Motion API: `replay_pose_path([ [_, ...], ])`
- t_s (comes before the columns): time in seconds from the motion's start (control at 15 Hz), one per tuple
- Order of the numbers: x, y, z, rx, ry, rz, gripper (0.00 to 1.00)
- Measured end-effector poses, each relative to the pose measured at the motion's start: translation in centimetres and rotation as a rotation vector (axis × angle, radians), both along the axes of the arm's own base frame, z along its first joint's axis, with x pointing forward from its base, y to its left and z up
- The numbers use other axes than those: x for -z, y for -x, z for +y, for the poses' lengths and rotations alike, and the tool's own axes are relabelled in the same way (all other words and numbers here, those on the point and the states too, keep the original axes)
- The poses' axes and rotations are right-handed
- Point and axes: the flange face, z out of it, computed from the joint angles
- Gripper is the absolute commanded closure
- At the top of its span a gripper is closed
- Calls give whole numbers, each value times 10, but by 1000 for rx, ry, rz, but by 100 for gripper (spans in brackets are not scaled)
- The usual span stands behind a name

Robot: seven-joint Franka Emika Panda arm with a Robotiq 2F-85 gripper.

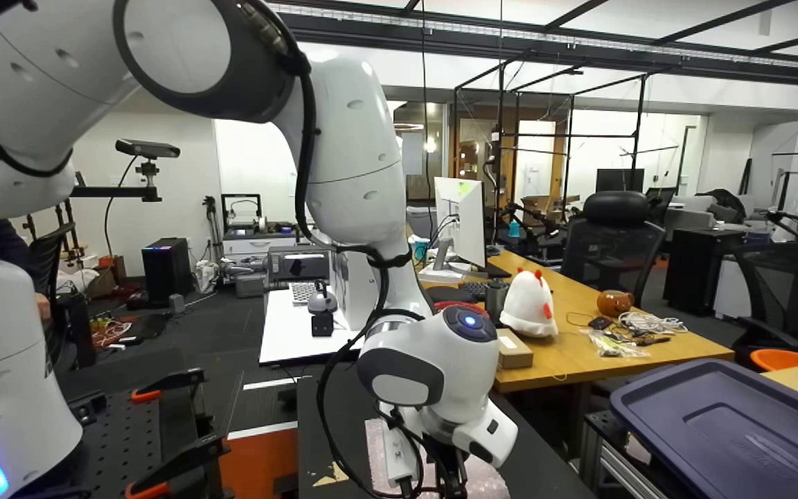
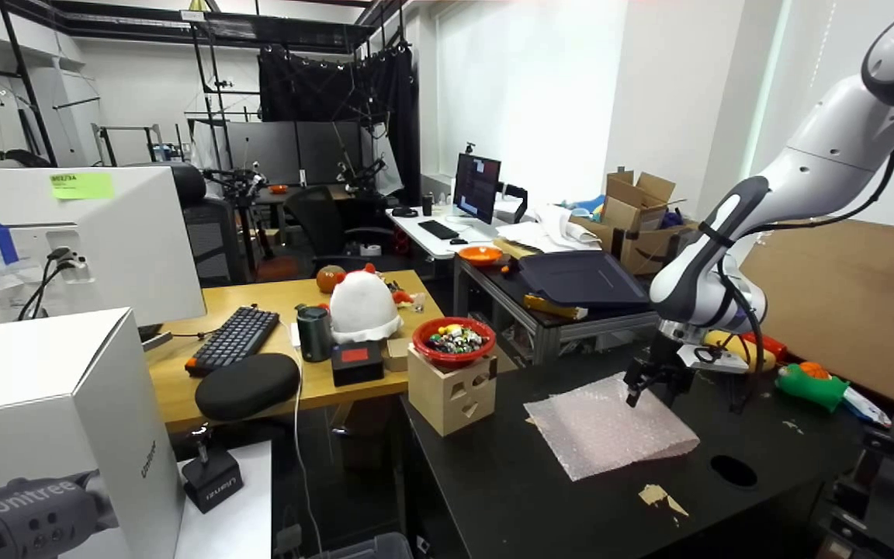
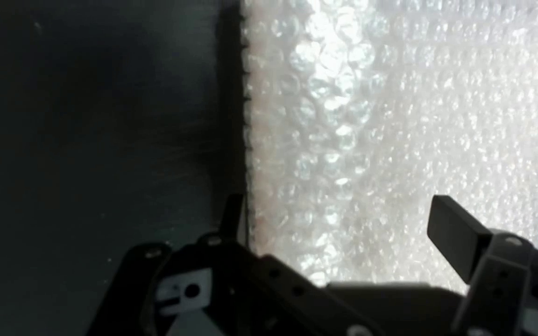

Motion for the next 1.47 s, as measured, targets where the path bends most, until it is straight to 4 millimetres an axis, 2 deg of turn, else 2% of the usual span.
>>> replay_pose_path([
  [0.13,6,4,1,8,-21,0,0],
  [0.2,9,6,1,14,-33,0,25],
  [0.27,12,8,1,22,-44,1,26],
  [0.33,15,10,1,27,-55,1,32],
  [0.73,26,20,-5,64,-90,1,80],
  [0.93,26,21,-6,103,-94,11,99],
  [1.2,17,21,-7,215,-58,61,98],
  [1.47,-13,24,-7,327,59,128,98],
])
